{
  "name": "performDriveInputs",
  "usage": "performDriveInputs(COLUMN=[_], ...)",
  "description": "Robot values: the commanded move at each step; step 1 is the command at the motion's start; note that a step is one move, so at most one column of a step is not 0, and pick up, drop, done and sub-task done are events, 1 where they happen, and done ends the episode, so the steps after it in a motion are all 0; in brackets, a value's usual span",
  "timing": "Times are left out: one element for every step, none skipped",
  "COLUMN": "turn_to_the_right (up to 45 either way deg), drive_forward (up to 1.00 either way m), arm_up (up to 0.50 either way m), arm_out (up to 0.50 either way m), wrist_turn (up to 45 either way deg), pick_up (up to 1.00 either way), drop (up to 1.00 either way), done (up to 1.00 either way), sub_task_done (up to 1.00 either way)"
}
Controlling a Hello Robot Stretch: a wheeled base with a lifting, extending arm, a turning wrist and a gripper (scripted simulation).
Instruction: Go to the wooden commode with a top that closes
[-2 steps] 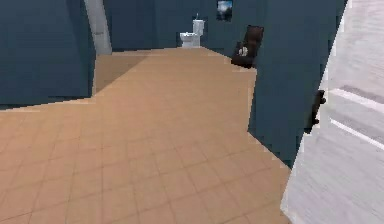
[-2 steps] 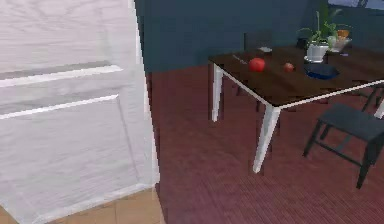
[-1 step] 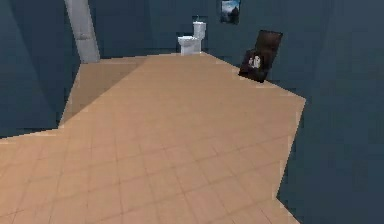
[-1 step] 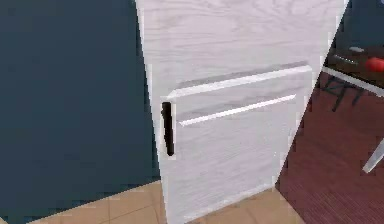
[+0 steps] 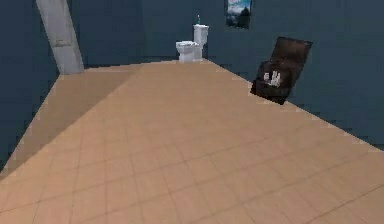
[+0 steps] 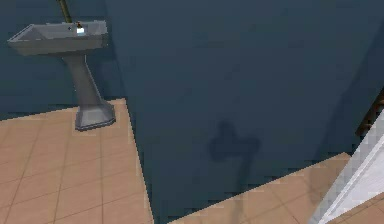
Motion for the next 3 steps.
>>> performDriveInputs(turn_to_the_right=[3.0,0.0,18.0], drive_forward=[0.00,0.20,0.00], arm_up=[0.00,0.00,0.00], arm_out=[0.00,0.00,0.00], wrist_turn=[0.0,0.0,0.0], pick_up=[0.00,0.00,0.00], drop=[0.00,0.00,0.00], done=[0.00,0.00,0.00], sub_task_done=[0.00,0.00,0.00])
